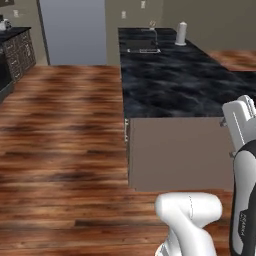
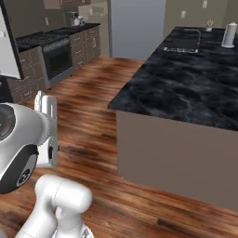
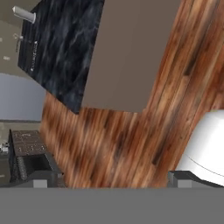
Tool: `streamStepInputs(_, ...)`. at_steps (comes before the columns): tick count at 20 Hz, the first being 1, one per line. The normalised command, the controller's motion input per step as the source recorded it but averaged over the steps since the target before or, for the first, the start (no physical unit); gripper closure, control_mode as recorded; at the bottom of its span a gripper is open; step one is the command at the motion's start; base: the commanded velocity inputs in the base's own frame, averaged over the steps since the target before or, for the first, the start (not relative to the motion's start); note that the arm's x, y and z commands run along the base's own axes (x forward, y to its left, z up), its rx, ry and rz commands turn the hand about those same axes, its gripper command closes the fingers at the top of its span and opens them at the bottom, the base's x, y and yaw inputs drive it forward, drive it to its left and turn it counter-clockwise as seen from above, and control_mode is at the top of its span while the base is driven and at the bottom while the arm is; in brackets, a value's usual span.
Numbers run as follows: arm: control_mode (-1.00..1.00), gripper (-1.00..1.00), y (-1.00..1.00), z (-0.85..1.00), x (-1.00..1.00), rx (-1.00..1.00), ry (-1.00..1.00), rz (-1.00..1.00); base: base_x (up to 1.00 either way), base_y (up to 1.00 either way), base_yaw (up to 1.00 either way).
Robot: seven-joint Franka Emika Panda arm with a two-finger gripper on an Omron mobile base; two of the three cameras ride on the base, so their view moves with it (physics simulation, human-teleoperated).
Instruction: Transport the fish and onion to the fridge. Place the fish on the rack containing meat and place the onion on the rack containing the vegetable, ensuring meats and vegetables are on different racks.
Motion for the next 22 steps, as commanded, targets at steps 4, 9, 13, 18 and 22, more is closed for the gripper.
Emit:
streamStepInputs(4,1.00,-1.00,0.00,0.00,0.00,0.00,0.00,0.00,-0.24,-1.00,-0.22)
streamStepInputs(9,1.00,-1.00,0.00,0.00,0.00,0.00,0.00,0.00,-0.10,-1.00,-0.25)
streamStepInputs(13,1.00,-1.00,0.00,0.00,0.00,0.00,0.00,0.00,-0.01,-1.00,-0.28)
streamStepInputs(18,1.00,-1.00,0.00,0.00,0.00,0.00,0.00,0.00,-0.05,-1.00,-0.28)
streamStepInputs(22,1.00,-1.00,0.00,0.00,0.00,0.00,0.00,0.00,-0.07,-1.00,-0.27)
